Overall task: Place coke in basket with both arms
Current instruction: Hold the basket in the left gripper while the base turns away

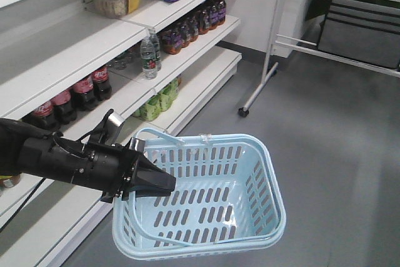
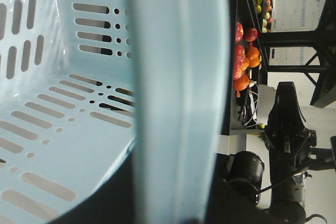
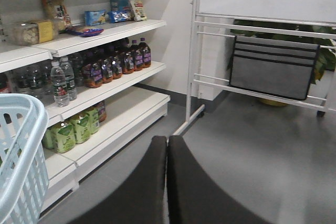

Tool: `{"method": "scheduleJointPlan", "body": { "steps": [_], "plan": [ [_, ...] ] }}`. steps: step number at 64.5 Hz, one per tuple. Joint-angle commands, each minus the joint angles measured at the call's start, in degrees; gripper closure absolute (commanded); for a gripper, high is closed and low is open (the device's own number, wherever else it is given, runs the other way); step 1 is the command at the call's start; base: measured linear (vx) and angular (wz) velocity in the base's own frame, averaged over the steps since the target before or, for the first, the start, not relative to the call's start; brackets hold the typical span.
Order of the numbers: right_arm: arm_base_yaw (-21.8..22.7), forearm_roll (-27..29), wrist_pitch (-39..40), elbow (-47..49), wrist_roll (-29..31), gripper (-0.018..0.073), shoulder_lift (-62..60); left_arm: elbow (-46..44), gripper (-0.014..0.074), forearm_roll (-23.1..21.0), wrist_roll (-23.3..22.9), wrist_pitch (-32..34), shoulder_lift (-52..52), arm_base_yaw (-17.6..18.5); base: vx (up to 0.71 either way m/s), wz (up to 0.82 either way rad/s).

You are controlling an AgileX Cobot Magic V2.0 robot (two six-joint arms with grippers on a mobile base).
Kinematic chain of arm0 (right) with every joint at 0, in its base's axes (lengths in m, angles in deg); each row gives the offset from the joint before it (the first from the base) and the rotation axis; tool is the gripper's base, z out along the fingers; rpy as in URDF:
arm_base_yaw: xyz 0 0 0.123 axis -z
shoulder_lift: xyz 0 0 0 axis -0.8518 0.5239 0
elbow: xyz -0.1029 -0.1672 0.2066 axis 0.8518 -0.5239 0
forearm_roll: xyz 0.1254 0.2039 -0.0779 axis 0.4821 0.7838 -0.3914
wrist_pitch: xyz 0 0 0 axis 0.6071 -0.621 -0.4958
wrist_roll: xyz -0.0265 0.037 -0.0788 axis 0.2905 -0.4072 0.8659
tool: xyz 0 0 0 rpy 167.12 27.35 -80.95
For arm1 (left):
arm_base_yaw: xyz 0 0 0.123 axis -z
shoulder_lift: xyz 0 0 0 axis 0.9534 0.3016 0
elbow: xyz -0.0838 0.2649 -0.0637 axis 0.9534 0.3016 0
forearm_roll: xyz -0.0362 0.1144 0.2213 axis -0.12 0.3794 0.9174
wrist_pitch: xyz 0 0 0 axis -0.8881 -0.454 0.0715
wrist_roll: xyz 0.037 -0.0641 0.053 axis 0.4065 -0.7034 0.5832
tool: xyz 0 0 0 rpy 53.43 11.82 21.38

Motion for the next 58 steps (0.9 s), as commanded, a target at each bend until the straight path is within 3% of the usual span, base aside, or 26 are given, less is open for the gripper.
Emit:
{"method": "scheduleJointPlan", "body": {
  "steps": [1, 58],
  "plan": [
    [0.3, -0.4, 4.5, -0.6, 0.3, 0.0568, -1.0, -1.1, 0.0602, -4.8, 0.6, -3.9, -2.7, 0.2, -0.01, -0.38],
    [0.3, -0.4, 4.5, -0.6, 0.3, 0.0568, -1.0, -1.1, 0.0602, -4.8, 0.6, -3.9, -2.7, 0.2, -0.01, -0.35]
  ]
}}
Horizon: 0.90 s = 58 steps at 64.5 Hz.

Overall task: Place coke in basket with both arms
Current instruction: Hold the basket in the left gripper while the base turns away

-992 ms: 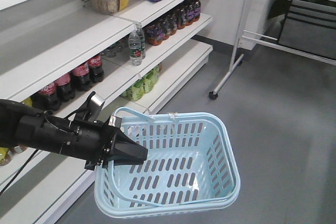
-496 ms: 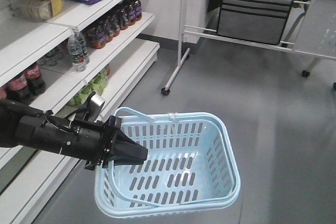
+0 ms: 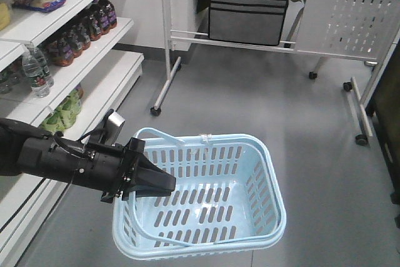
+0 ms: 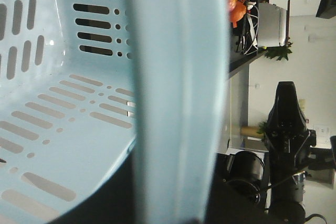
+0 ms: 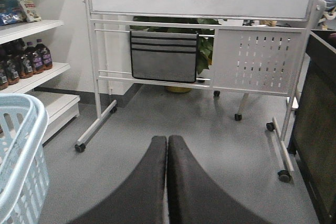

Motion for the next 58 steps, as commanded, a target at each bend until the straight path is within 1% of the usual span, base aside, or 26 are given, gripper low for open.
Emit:
{"method": "scheduleJointPlan", "body": {
  "steps": [1, 58],
  "plan": [
    [0.3, -0.4, 4.5, -0.6, 0.3, 0.0568, -1.0, -1.1, 0.0602, -4.8, 0.6, -3.9, -2.7, 0.2, 0.01, -0.27],
    [0.3, -0.4, 4.5, -0.6, 0.3, 0.0568, -1.0, -1.1, 0.0602, -4.8, 0.6, -3.9, -2.7, 0.2, 0.02, -0.23]
  ]
}}
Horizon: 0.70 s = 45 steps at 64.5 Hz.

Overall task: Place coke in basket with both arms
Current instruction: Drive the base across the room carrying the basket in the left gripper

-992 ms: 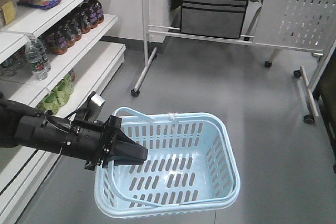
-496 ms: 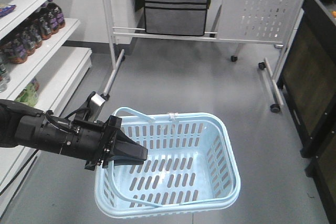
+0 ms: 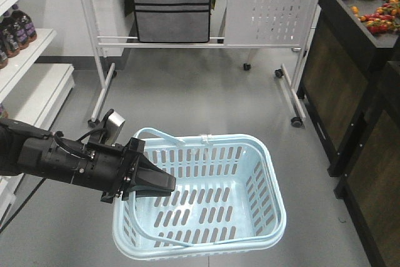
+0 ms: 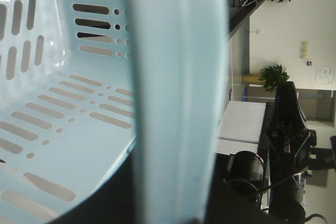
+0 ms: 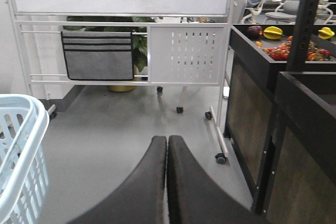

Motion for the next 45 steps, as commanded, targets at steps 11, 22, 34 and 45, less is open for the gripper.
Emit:
{"method": "scheduleJointPlan", "body": {
  "steps": [11, 22, 34, 45],
  "plan": [
    [0.3, -0.4, 4.5, -0.6, 0.3, 0.0568, -1.0, -1.1, 0.0602, -4.8, 0.6, -3.9, -2.7, 0.2, 0.03, -0.17],
    [0.3, -0.4, 4.5, -0.6, 0.3, 0.0568, -1.0, -1.1, 0.0602, -4.8, 0.6, -3.9, -2.7, 0.2, 0.04, -0.15],
    [0.3, -0.4, 4.5, -0.6, 0.3, 0.0568, -1.0, -1.1, 0.0602, -4.8, 0.6, -3.9, -2.7, 0.2, 0.06, -0.12],
    [0.3, -0.4, 4.5, -0.6, 0.3, 0.0568, -1.0, -1.1, 0.0602, -4.8, 0.6, -3.9, -2.7, 0.2, 0.1, -0.05]
  ]
}}
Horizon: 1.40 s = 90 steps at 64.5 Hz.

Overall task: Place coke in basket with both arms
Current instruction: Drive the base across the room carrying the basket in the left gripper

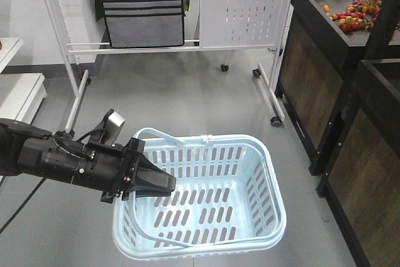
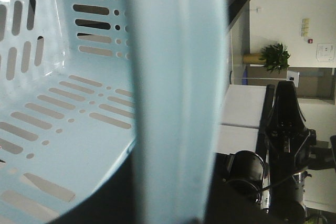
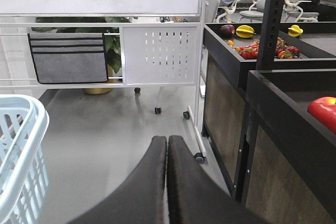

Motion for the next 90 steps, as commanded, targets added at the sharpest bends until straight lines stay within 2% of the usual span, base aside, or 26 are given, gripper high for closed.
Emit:
{"method": "scheduleJointPlan", "body": {
  "steps": [1, 90],
  "plan": [
    [0.3, -0.4, 4.5, -0.6, 0.3, 0.0568, -1.0, -1.1, 0.0602, -4.8, 0.6, -3.9, -2.7, 0.2, 0.12, 0.0],
    [0.3, -0.4, 4.5, -0.6, 0.3, 0.0568, -1.0, -1.1, 0.0602, -4.8, 0.6, -3.9, -2.7, 0.2, 0.18, 0.03]
  ]
}}
